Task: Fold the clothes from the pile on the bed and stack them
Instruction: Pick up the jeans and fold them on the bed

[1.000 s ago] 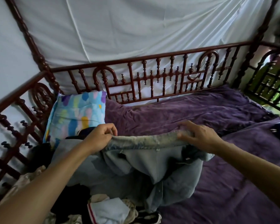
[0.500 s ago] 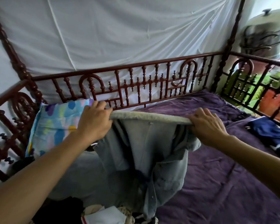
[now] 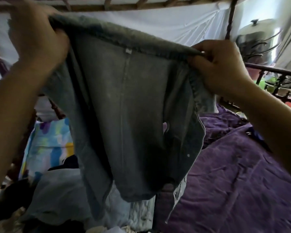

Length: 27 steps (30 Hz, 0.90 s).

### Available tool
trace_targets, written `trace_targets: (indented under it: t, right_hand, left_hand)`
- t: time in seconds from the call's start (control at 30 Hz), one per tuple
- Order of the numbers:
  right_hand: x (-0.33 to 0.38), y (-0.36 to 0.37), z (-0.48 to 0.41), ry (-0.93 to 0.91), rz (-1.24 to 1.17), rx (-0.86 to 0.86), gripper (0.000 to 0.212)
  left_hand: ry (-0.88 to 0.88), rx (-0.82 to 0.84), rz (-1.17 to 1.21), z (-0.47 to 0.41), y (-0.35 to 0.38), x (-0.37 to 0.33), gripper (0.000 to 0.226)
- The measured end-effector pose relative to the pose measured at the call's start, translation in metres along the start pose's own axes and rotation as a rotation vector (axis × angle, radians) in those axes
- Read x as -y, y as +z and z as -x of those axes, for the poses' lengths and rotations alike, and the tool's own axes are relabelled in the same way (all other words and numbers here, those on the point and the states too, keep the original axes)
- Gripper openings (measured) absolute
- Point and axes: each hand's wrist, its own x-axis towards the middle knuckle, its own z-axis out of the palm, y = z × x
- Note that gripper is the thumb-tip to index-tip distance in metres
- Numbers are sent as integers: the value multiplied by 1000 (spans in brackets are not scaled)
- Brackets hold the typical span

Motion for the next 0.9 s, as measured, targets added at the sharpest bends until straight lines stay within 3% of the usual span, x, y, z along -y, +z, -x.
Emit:
trace_targets:
  t: [0.1,0.2,0.37,0.57,0.7,0.9]
  right_hand:
    - [-10,-7,9,94,-128,94,10]
    - [-44,-9,32,214,-216,244,14]
    - [-141,-5,92,333,29,364,32]
    - [-306,-43,159,582,321,401,40]
    - [-432,-82,192,769,357,389,34]
    - [-633,-127,243,1071,345,458,21]
  left_hand:
    - [34,61,-80,6,28,-10,46]
    - [57,167,-230,33,77,-35,30]
    - [13,550,-212,115,183,-90,21]
    - [-129,1037,-15,196,317,-200,14]
    - [-465,1161,314,255,407,-288,11]
    - [-428,1225,270,352,572,-422,7]
